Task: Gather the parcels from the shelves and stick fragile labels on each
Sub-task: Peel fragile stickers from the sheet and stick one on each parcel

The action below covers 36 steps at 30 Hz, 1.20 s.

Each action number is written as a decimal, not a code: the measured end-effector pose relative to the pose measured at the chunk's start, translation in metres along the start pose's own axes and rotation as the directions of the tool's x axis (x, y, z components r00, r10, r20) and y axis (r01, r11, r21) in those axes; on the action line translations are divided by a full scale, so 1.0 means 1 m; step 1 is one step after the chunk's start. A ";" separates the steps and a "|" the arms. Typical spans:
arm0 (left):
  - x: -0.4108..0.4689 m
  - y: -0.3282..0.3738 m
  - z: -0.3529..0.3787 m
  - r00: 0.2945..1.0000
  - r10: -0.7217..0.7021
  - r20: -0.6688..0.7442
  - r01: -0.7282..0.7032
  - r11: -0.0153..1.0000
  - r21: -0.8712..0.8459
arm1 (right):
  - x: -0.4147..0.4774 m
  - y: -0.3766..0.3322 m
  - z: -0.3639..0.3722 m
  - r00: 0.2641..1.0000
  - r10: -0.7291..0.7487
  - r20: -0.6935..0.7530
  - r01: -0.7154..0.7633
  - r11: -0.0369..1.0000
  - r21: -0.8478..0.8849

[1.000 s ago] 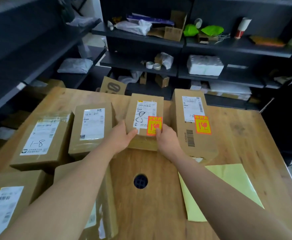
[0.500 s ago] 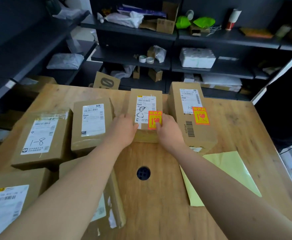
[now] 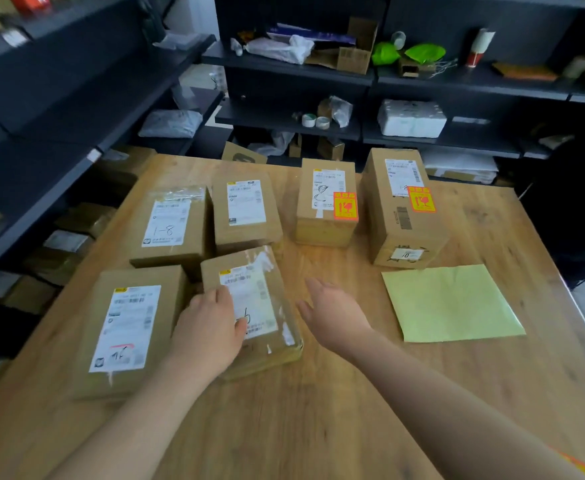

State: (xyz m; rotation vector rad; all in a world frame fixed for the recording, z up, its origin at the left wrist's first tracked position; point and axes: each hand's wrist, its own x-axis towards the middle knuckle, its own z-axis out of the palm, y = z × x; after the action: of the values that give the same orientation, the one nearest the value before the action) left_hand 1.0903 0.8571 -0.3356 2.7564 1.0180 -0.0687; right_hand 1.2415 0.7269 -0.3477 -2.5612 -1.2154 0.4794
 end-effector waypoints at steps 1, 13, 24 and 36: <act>-0.029 -0.018 0.003 0.997 -0.053 0.060 0.055 0.998 -0.032 | -0.019 -0.022 0.014 0.998 -0.003 0.064 0.001 1.000 0.031; -0.103 -0.001 0.036 0.983 -0.027 0.181 0.091 0.931 -0.353 | -0.109 -0.004 0.045 0.987 0.158 0.031 -0.160 0.942 0.294; -0.177 0.079 0.066 0.985 0.051 0.165 0.009 0.941 -0.340 | -0.224 0.068 0.047 0.962 0.267 -0.052 -0.241 0.926 0.292; -0.229 0.140 0.080 0.975 0.094 -0.203 -0.150 0.949 -0.278 | -0.274 0.147 0.047 0.963 0.257 -0.076 -0.243 0.957 0.158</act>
State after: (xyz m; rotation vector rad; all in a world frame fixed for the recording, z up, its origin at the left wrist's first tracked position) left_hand 1.0087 0.5909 -0.3641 2.5788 0.8178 0.3399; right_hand 1.1623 0.4265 -0.3960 -2.5877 -0.7951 0.4721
